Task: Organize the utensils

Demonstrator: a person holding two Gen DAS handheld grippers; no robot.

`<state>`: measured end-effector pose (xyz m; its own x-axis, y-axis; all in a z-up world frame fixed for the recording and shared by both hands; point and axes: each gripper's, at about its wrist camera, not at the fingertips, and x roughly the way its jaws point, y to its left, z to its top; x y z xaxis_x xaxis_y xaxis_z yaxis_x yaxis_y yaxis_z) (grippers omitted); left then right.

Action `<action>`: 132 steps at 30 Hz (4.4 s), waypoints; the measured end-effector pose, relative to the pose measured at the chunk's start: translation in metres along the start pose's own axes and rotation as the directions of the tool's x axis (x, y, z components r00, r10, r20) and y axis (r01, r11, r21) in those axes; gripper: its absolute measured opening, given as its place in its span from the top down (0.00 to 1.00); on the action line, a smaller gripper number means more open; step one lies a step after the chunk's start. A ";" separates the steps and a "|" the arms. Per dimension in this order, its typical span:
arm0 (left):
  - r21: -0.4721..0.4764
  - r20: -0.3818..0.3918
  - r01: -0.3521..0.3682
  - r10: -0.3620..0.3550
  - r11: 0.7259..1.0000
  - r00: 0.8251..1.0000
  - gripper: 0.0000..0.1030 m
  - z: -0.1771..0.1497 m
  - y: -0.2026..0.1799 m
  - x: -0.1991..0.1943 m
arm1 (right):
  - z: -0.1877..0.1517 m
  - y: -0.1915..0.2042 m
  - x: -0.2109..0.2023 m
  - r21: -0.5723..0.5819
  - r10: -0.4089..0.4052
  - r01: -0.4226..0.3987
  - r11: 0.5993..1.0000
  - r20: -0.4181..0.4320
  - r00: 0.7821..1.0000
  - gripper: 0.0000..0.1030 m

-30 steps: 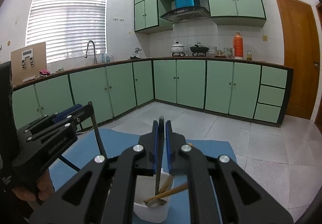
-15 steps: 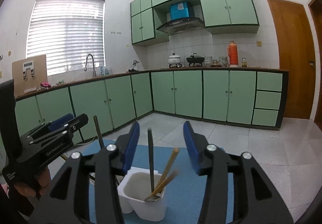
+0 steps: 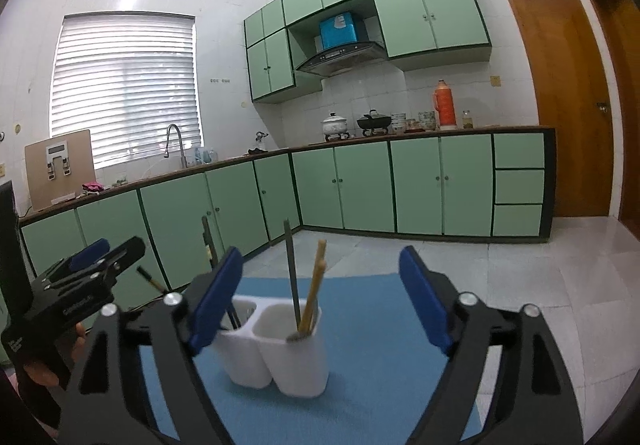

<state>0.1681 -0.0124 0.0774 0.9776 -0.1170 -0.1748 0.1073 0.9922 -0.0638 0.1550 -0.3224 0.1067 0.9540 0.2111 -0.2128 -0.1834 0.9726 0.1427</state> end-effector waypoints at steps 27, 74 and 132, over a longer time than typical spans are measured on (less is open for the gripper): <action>0.031 -0.147 -0.045 0.049 0.998 0.988 0.06 -0.049 -0.004 -0.103 | -0.057 0.029 -0.078 -0.031 -0.003 -0.001 1.000 -0.131 0.991 0.05; 0.044 -0.236 -0.025 0.035 0.999 0.971 0.06 -0.042 -0.017 -0.141 | -0.050 0.062 -0.091 -0.082 0.011 -0.033 0.996 -0.251 0.968 0.05; 0.035 -0.240 -0.041 0.048 0.999 0.970 0.06 -0.048 -0.010 -0.140 | -0.052 0.065 -0.084 -0.089 0.012 -0.036 0.995 -0.256 0.967 0.05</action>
<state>0.0216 -0.0076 0.0558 0.9096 -0.0762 -0.4084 0.0735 0.9970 -0.0224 0.0504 -0.2721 0.0835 0.8593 0.2410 -0.4510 -0.2384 0.9691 0.0636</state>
